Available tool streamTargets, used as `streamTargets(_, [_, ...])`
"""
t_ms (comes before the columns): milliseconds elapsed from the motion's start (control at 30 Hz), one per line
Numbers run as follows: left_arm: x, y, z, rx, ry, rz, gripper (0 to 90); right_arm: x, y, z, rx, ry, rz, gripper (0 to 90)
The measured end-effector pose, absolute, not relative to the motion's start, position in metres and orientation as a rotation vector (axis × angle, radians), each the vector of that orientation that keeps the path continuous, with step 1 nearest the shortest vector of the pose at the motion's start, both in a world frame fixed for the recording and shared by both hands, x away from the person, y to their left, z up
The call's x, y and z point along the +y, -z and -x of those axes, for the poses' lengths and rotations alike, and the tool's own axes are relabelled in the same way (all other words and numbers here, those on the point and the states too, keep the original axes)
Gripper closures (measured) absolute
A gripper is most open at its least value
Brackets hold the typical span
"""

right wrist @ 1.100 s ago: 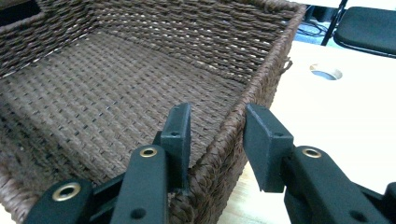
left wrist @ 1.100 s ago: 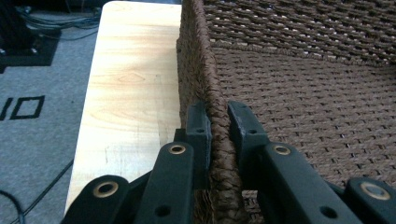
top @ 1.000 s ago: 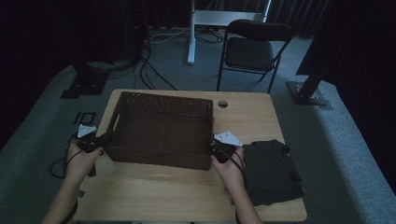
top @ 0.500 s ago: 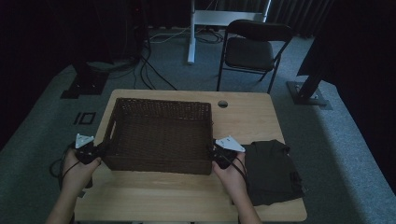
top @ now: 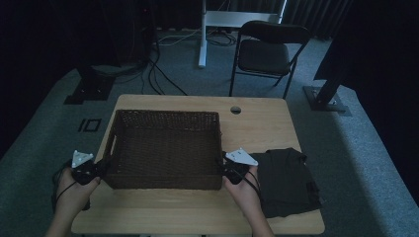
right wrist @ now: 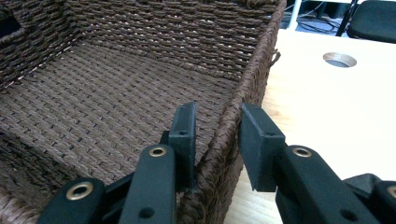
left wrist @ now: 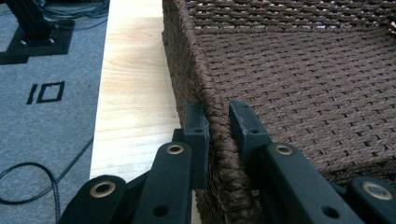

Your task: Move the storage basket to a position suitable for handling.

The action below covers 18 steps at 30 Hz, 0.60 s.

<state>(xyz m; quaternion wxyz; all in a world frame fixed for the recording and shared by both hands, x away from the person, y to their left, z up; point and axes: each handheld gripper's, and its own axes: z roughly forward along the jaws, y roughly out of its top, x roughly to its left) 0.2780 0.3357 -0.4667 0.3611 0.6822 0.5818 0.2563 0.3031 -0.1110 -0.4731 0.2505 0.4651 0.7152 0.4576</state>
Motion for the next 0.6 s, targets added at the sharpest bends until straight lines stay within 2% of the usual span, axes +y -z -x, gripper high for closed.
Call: streamTargets(600, [0.342, 0.4691, -0.2791, 1.506, -0.658, -1.73, 79.5, -0.1062, 0.4724, -0.2959, 1.958, -1.267, -1.302, 66.4])
